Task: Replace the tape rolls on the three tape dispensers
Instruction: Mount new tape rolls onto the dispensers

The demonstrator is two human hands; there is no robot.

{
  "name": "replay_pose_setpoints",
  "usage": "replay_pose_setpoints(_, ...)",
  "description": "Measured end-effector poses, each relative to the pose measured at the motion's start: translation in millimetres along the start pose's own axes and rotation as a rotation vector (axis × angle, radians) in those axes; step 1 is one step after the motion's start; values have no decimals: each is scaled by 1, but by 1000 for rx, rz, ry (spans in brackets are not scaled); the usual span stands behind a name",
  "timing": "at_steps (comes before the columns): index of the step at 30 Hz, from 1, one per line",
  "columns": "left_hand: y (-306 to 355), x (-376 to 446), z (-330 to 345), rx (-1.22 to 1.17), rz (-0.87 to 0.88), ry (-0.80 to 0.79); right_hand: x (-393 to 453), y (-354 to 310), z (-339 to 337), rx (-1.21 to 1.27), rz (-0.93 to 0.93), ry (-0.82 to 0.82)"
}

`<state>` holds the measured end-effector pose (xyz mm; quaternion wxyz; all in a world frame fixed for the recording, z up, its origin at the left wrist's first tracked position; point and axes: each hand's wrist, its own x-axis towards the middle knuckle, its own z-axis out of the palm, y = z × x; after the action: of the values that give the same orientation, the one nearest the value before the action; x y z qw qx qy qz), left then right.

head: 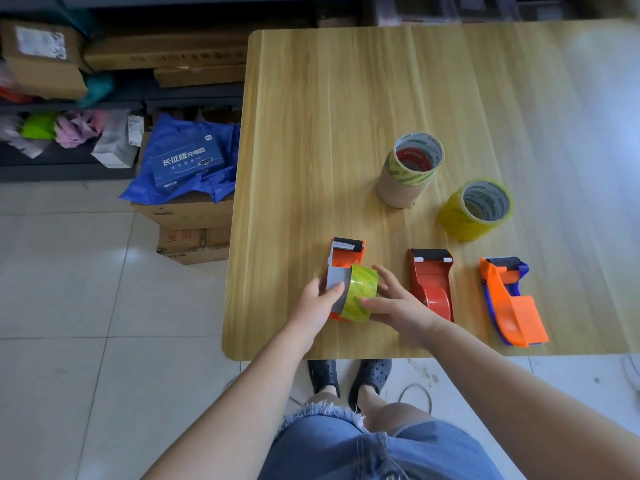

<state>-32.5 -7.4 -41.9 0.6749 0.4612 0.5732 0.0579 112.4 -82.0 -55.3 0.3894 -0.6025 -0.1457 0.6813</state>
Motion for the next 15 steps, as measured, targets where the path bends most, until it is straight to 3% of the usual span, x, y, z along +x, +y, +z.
replay_pose_setpoints(2,-1,-3,2,15,-61,-28,2,-3,3,-36,-3,-24)
replay_pose_setpoints(6,3,-6,0,1,-10,-45,5,-10,6,-156,-23,-21)
replay_pose_setpoints(10,10,-10,5,22,8,-160,8,-8,12,-243,-18,-32)
replay_pose_setpoints(15,8,-5,4,81,24,-100,13,-7,17,-258,-17,12)
